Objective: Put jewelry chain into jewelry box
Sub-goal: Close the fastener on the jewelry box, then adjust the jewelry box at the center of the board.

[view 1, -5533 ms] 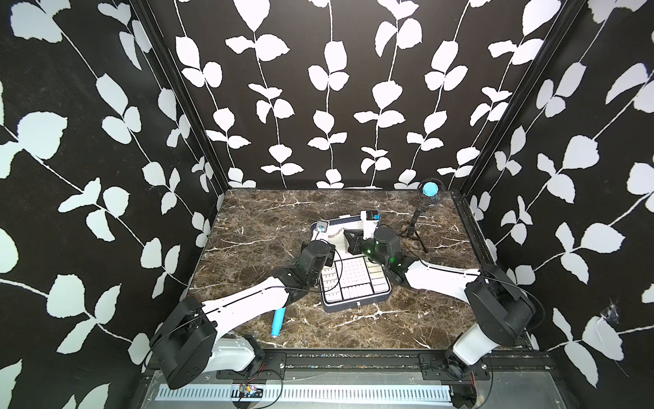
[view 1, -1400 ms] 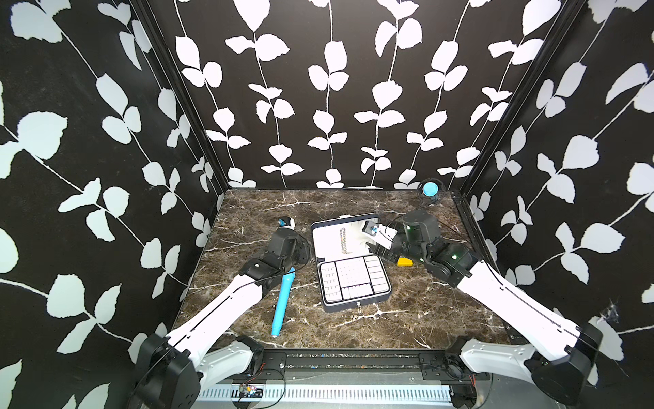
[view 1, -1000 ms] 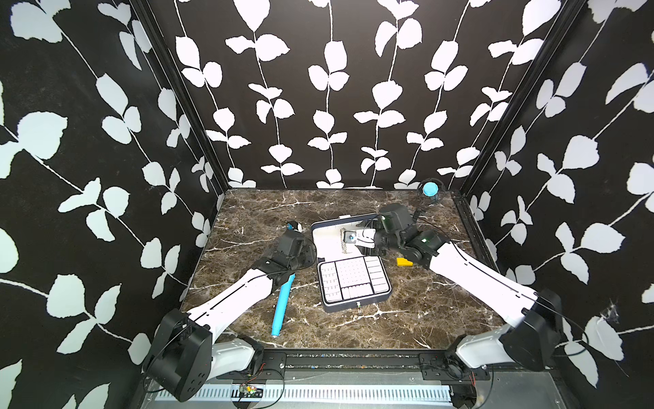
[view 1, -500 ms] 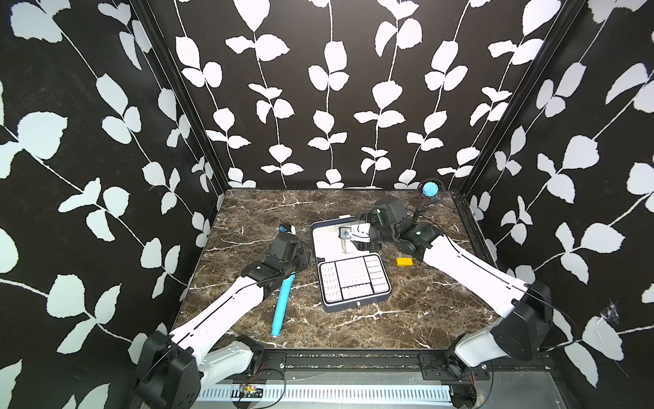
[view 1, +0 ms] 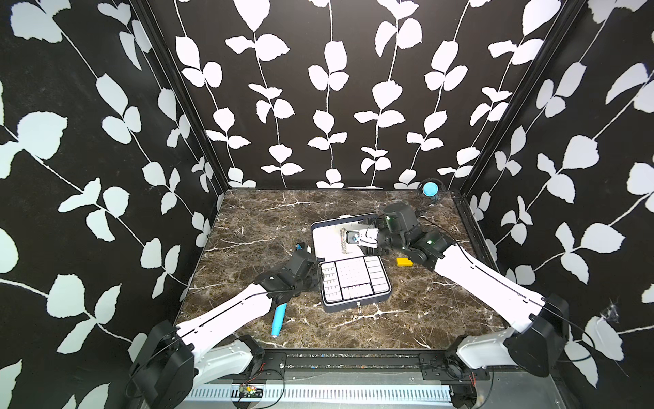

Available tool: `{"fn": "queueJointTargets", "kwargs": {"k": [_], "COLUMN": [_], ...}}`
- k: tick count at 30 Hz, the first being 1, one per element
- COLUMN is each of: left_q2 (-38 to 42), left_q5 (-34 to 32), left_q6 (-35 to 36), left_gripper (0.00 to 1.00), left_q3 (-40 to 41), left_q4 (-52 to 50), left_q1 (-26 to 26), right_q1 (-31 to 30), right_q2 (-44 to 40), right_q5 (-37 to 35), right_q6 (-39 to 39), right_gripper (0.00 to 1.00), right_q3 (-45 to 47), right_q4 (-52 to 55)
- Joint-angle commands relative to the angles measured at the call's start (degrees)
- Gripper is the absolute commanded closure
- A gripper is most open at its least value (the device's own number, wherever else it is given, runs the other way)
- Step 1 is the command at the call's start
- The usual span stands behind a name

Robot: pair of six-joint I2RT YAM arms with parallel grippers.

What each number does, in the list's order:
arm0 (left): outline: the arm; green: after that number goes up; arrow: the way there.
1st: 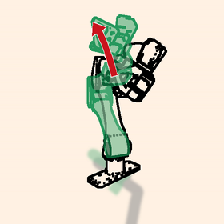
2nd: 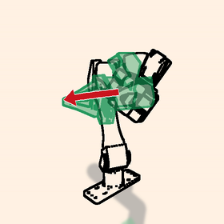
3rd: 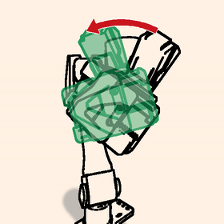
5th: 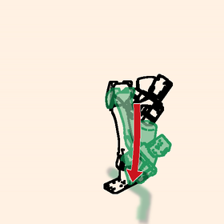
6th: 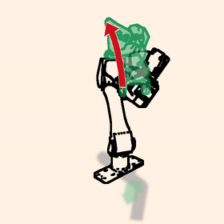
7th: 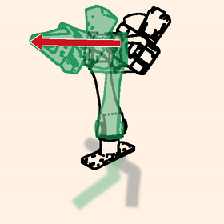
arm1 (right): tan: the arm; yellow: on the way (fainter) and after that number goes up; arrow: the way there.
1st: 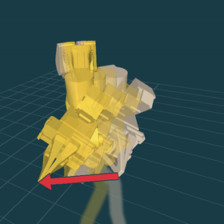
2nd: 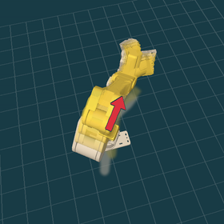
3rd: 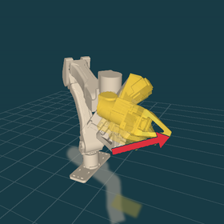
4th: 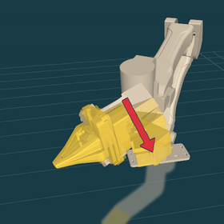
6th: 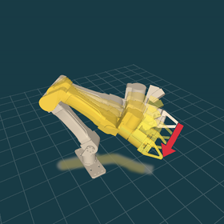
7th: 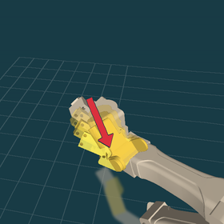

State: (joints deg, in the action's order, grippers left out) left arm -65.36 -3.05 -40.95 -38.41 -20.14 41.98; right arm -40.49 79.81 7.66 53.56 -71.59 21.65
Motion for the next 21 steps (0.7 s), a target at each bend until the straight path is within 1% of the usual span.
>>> {"fn": "queueJointTargets", "kwargs": {"k": [1, 4, 9, 16, 21], "left_q2": [-1.95, -2.82, -4.39, -3.47, -4.00], "left_q5": [0.76, -0.31, -1.25, -6.25, -8.40], "left_q6": [1.21, 2.90, 4.74, 6.69, 8.00], "left_gripper": [0.48, 0.52, 0.54, 0.59, 0.60], "left_q3": [-0.07, -0.52, -0.90, -0.70, -1.61], "left_q4": [-1.00, -2.20, -3.09, -4.63, -5.84], "left_q1": [0.21, 0.20, 0.17, 0.21, 0.04], "right_q1": [0.24, 0.24, 0.24, 0.24, 0.29], "right_q2": [-1.15, -1.13, -0.82, -0.42, 1.28], "right_q5": [-0.88, -1.04, -1.24, -1.77, -1.60], "right_q6": [-1.29, -1.20, -1.11, -0.38, 0.60], "right_gripper": [0.32, 0.32, 0.32, 0.32, 0.32], "right_q3": [0.80, 0.93, 0.81, 0.40, -1.80], "right_q4": [-2.21, -2.38, -3.01, -3.41, -3.53]}}
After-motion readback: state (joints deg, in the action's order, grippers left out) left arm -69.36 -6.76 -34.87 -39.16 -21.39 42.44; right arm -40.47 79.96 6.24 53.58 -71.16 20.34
